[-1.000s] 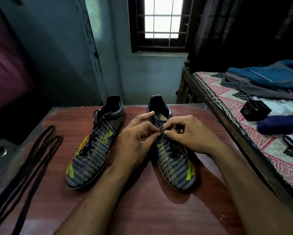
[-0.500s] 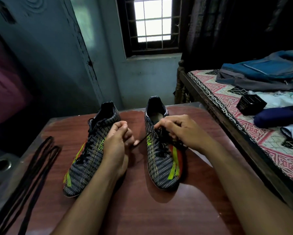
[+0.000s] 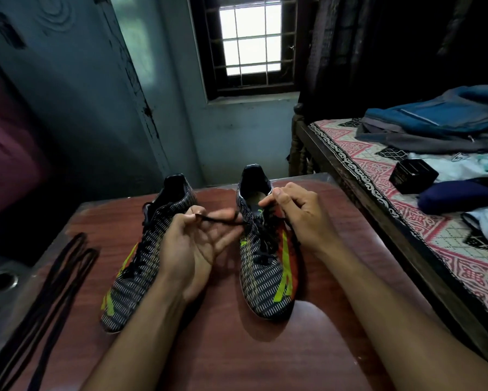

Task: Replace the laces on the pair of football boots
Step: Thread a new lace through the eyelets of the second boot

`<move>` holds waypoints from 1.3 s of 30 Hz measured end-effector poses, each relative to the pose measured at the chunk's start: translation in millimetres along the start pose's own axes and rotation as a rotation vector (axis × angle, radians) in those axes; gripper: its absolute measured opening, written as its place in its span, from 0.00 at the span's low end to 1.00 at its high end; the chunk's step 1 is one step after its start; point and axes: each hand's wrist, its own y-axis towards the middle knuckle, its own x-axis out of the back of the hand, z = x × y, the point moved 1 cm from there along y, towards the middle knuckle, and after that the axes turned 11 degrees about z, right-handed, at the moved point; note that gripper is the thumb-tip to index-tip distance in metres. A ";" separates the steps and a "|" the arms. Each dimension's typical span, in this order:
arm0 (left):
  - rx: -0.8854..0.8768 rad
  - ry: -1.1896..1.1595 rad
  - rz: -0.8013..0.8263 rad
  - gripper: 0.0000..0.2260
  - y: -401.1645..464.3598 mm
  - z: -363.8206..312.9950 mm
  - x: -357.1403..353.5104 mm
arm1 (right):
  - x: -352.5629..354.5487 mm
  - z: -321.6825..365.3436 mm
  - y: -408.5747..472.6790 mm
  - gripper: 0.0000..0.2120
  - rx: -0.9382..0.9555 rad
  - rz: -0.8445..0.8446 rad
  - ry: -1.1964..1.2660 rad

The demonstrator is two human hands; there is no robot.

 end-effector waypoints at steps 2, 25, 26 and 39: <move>0.012 0.180 -0.085 0.09 0.5 4.8 1.5 | -2.0 -0.9 0.0 0.17 -0.009 0.011 -0.001; -0.094 0.872 -0.005 0.17 3.8 18.7 9.6 | 5.6 -1.1 -0.8 0.02 0.086 -0.017 0.082; -0.097 0.944 0.022 0.18 5.0 19.5 10.7 | 9.3 -0.7 -0.7 0.03 0.068 -0.001 0.113; -0.201 1.153 -0.156 0.05 5.5 20.1 10.3 | 26.1 -7.3 -2.9 0.05 -0.158 0.312 -0.114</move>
